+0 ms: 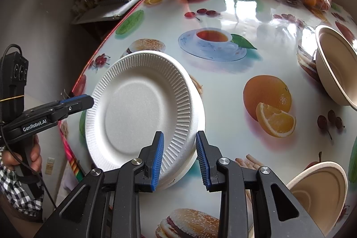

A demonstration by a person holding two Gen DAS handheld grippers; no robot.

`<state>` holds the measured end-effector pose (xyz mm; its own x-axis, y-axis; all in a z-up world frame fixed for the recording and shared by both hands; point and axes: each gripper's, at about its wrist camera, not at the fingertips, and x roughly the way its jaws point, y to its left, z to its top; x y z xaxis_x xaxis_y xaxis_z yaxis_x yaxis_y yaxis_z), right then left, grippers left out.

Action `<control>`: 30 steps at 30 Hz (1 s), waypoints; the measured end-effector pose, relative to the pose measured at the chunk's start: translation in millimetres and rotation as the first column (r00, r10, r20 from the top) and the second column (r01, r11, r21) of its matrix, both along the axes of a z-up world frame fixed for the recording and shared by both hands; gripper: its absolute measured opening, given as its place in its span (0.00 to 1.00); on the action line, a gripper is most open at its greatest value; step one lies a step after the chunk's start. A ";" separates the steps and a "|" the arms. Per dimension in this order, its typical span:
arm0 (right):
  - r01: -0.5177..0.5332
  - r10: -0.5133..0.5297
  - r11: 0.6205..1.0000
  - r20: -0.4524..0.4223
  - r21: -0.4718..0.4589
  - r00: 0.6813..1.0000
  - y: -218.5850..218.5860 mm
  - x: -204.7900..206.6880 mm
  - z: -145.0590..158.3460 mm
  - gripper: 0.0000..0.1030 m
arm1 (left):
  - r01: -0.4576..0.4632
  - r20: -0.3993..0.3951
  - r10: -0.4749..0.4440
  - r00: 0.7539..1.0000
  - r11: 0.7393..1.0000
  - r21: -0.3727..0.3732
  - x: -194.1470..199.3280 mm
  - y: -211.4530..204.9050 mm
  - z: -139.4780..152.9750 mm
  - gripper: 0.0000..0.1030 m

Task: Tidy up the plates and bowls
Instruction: 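Hold the white paper plate upright above the plate stack with the left gripper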

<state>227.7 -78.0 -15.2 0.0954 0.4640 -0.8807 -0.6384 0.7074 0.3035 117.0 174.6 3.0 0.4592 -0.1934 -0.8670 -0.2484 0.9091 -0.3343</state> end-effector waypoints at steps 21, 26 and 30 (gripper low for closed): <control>0.011 -0.011 1.000 0.004 0.005 1.000 -3.6 0.7 0.1 0.32 | 0.010 -0.010 -0.009 1.000 1.000 0.025 2.0 -5.9 -2.1 0.28; 0.014 -0.014 1.000 0.004 0.003 1.000 -4.3 1.7 -0.1 0.35 | 0.007 -0.009 -0.007 1.000 1.000 0.030 1.4 -4.9 -1.3 0.28; 0.023 -0.023 1.000 0.007 0.010 1.000 -5.4 1.8 1.4 0.38 | 0.000 -0.007 0.001 1.000 0.999 0.039 0.3 -4.6 1.3 0.28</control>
